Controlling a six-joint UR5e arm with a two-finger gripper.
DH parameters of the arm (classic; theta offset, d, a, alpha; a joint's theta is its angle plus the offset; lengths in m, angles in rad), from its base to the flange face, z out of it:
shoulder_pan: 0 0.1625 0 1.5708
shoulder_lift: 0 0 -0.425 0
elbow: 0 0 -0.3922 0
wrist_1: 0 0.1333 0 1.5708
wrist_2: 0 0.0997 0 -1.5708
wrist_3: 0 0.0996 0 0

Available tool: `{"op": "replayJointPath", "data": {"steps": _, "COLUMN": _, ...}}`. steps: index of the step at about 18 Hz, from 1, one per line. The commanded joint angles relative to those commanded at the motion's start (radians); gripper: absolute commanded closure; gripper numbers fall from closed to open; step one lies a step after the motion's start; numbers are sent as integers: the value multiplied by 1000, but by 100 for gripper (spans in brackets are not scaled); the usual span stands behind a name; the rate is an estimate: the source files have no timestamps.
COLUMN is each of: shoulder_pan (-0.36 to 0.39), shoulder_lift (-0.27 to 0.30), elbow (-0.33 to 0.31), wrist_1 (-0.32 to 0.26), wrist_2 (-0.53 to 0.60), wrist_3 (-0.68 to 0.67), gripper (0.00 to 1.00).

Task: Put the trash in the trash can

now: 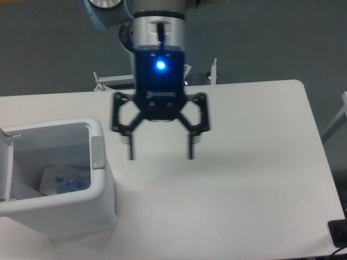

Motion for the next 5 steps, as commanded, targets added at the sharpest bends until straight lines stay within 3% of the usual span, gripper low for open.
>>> {"op": "replayJointPath", "data": {"steps": 1, "shoulder_pan": 6, "shoulder_lift": 9, "elbow": 0, "wrist_1": -60, "wrist_2": 20, "wrist_3": 58, "gripper": 0}}
{"op": "replayJointPath", "data": {"steps": 3, "shoulder_pan": 20, "shoulder_lift": 34, "elbow": 0, "wrist_1": -247, "wrist_2": 93, "wrist_3": 236, "gripper": 0}}
{"op": "replayJointPath", "data": {"steps": 5, "shoulder_pan": 22, "shoulder_lift": 43, "elbow": -2, "wrist_1": -298, "wrist_2": 150, "wrist_3": 281, "gripper": 0}}
